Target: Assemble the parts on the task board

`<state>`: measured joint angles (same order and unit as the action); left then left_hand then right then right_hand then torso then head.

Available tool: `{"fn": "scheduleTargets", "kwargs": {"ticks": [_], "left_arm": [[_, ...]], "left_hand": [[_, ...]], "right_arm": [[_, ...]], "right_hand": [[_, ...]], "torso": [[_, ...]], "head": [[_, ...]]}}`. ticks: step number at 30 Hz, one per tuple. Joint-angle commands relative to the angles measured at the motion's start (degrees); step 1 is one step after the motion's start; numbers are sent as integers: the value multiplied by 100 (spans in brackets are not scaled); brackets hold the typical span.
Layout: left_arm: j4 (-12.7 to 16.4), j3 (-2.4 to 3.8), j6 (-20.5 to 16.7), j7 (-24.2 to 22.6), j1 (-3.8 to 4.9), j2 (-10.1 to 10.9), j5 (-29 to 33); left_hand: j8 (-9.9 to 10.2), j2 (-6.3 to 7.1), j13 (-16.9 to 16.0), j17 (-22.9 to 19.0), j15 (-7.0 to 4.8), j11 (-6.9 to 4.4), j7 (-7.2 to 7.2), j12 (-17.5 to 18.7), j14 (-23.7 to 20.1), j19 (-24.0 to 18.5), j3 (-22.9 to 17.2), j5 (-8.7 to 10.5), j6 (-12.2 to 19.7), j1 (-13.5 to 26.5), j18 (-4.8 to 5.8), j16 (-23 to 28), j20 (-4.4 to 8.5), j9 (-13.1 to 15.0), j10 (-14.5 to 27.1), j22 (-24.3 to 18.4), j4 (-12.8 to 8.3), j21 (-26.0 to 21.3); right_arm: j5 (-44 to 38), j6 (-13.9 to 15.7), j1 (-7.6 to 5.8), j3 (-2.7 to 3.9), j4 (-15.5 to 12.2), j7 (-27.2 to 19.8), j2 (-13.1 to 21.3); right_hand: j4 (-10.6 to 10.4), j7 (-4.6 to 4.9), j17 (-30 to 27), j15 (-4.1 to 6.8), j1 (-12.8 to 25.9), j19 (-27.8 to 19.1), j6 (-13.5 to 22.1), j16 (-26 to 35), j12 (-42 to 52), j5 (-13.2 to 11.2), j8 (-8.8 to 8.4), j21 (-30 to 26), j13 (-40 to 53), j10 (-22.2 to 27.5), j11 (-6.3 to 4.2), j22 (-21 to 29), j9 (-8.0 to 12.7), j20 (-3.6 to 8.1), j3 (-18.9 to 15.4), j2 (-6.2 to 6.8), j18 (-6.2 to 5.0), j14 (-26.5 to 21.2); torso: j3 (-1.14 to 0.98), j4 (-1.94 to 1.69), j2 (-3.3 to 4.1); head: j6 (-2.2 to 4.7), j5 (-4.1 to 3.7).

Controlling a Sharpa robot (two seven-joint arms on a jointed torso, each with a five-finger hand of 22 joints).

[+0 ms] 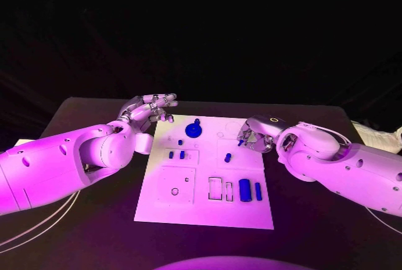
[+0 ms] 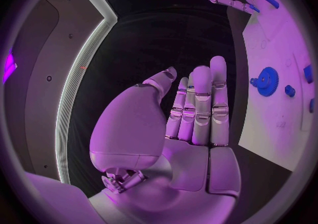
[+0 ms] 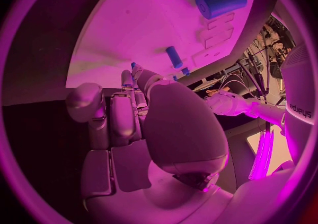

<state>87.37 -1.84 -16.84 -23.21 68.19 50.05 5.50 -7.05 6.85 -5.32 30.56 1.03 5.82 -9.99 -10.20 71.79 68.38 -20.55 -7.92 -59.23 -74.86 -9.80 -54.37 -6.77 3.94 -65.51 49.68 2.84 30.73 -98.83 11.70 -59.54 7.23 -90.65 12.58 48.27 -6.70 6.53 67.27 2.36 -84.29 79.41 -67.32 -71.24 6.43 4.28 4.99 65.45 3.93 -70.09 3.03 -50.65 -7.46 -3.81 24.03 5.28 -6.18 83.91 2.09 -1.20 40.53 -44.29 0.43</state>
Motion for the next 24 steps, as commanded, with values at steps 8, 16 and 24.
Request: {"fn": "scheduleTargets", "kwargs": {"ticks": [8,16,24], "left_arm": [[-3,2,23,-13,-8,-20,-46],[-15,2,51,3,-26,-57,-46],[-36,2,76,15,-53,-113,-46]], "left_hand": [[-10,-9,-8,-8,-4,3,-11,-36,-41,55,43,29,47,-60,-63,27,0,-7,40,-10,-16,-44],[-10,-10,-7,-10,-3,4,-12,-38,-43,57,47,27,51,-66,-63,27,-1,-7,46,-12,-17,-47],[-9,-13,-7,-13,-1,8,-16,-42,-45,59,56,27,59,-72,-62,27,-2,-8,57,-17,-17,-53]], "right_arm": [[128,297,-11,81,-791,-98,40],[65,193,2,83,-1123,-146,-261],[3,-74,144,-38,-902,-161,-770]], "right_hand": [[37,6,5,-50,33,44,-36,-22,-41,-27,17,21,-7,-35,6,-11,-62,14,6,-56,-84,283],[45,9,3,-51,37,43,-33,-24,-52,-20,13,18,-8,-34,7,-5,-64,15,12,-57,-85,283],[64,16,-16,-54,43,34,-21,-13,-74,-9,3,0,-10,-30,11,23,-68,14,25,-60,-89,279]], "torso": [[9,-17,5],[18,-23,7],[9,-3,12]], "head": [[16,68],[-23,235],[-76,373]]}}
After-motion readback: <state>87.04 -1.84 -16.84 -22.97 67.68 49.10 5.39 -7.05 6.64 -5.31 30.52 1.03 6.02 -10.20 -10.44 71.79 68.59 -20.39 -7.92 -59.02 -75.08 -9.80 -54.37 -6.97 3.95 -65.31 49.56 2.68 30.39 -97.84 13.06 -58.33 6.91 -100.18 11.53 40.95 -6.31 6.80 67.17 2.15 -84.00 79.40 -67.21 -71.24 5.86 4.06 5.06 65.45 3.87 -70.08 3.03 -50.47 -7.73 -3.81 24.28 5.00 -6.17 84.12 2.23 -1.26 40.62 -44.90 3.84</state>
